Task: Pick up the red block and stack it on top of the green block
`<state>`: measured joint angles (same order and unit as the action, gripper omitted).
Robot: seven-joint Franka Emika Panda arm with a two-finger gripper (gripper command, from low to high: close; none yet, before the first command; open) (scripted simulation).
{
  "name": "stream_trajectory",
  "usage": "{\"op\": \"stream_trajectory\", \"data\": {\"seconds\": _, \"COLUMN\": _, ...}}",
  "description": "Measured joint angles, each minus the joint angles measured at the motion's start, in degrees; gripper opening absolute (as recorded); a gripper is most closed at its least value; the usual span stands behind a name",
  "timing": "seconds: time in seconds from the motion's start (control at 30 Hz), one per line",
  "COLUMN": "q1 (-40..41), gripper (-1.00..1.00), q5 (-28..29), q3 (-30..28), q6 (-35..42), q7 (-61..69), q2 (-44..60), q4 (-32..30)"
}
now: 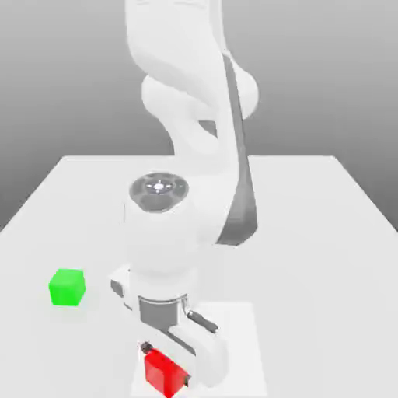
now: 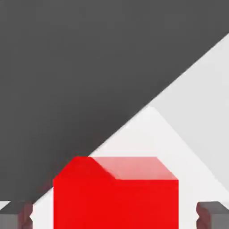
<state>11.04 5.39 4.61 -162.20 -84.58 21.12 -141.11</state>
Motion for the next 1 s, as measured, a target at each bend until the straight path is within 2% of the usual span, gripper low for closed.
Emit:
{"op": "stream_trajectory", "data": {"seconds": 0.13, "q1": 0.01, "gripper": -1.0, "q5": 0.09, "q3": -0.01, "q6": -0.24, "q7": -0.09, "q2": 0.26, "q4": 0.04}}
{"op": "stream_trajectory", "data": {"seconds": 0.33, "q1": 1.72, "gripper": -1.0, "q5": -3.02, "q3": 0.29, "q6": 7.67, "q7": 0.34, "q2": -10.11, "q4": -2.44}}
{"op": "stream_trajectory", "data": {"seconds": 0.53, "q1": 9.74, "gripper": -1.0, "q5": -4.83, "q3": -6.78, "q6": 8.74, "q7": -11.21, "q2": -17.93, "q4": -9.31}}
{"op": "stream_trajectory", "data": {"seconds": 0.8, "q1": 23.28, "gripper": -1.0, "q5": -3.13, "q3": -12.19, "q6": 9.29, "q7": -30.32, "q2": -28.32, "q4": -18.89}}
{"op": "stream_trajectory", "data": {"seconds": 1.0, "q1": 24.47, "gripper": -1.0, "q5": -6.04, "q3": -12.65, "q6": -0.39, "q7": -30.44, "q2": -19.33, "q4": -19.61}}
